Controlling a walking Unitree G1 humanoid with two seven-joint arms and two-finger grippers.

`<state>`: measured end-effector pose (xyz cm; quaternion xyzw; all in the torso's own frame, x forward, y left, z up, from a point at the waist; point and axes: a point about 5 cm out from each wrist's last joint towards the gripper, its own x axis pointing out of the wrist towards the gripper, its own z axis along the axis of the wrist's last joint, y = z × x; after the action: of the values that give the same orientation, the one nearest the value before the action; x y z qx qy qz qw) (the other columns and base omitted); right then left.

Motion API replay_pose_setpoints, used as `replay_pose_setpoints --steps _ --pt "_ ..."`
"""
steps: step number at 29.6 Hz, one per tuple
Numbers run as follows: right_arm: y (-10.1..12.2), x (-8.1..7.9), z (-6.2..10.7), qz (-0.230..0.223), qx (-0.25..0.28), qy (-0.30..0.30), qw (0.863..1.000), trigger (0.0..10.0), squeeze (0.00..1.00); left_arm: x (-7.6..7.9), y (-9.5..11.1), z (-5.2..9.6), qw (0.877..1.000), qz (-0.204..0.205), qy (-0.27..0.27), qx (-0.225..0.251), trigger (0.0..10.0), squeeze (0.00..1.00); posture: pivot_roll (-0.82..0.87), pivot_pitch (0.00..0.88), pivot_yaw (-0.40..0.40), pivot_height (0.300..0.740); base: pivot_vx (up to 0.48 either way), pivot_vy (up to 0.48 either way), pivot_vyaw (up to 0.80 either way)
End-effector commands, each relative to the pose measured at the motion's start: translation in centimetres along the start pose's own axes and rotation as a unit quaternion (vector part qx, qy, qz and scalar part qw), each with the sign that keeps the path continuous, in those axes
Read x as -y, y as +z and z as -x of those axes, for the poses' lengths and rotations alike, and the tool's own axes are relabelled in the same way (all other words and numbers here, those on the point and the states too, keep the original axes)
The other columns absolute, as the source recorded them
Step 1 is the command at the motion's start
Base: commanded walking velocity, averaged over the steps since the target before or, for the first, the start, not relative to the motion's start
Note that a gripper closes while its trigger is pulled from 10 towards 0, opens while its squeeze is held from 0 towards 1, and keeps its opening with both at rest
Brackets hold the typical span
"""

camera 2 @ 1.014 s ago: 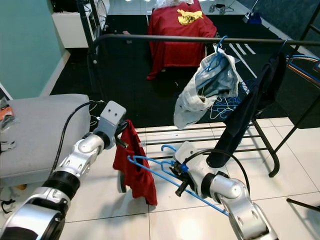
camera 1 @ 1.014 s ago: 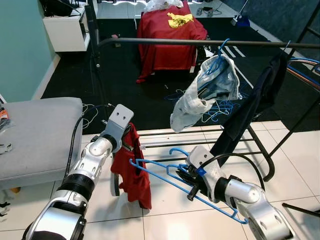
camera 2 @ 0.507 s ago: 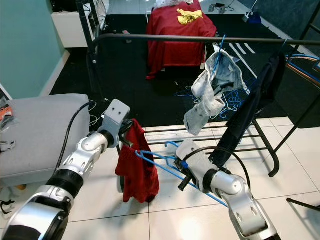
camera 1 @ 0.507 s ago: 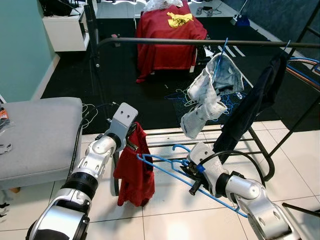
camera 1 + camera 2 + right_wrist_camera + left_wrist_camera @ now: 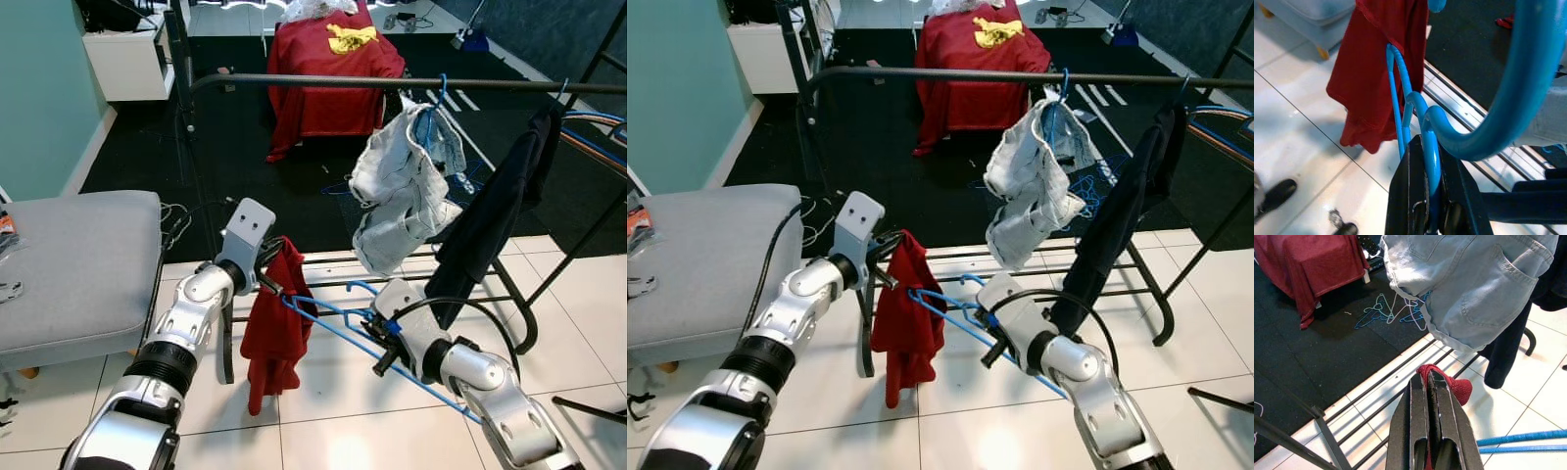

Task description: Hang hanger

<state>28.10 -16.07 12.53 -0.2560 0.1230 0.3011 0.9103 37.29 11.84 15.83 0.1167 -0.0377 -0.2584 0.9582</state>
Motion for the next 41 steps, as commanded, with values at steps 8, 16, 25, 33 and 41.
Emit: replay_pose_setpoints --steps 8,16,25,33,41 --pt "0.3 0.0 0.9 0.018 -0.009 0.013 1.0 10.0 0.0 -0.6 -0.6 0.3 1.0 -0.007 0.015 -0.016 10.0 0.0 -0.09 0.143 -0.003 0.74 0.0 0.0 0.0" --pt "-0.2 0.2 1.1 0.027 -0.02 0.013 0.999 10.0 0.0 -0.7 -0.4 0.3 1.0 -0.006 0.011 -0.015 10.0 0.0 -0.08 0.142 -0.003 0.74 0.0 0.0 0.0" --pt "-0.2 0.5 1.2 0.037 -0.026 0.012 0.999 10.0 0.0 -0.6 0.0 0.3 1.0 -0.005 0.004 -0.007 10.0 0.0 -0.08 0.137 -0.005 0.74 0.0 0.0 0.0" --pt "0.0 0.6 1.0 0.033 -0.021 0.011 0.999 10.0 0.0 -0.5 0.2 0.3 1.0 -0.003 0.0 0.0 10.0 0.0 -0.08 0.127 -0.007 0.74 0.0 0.0 0.0" --pt "-0.6 0.6 0.7 0.027 -0.021 0.002 0.999 10.0 0.0 -0.1 0.9 0.3 1.0 0.003 -0.02 0.017 10.0 0.0 -0.08 0.119 -0.007 0.74 0.0 0.0 0.0"
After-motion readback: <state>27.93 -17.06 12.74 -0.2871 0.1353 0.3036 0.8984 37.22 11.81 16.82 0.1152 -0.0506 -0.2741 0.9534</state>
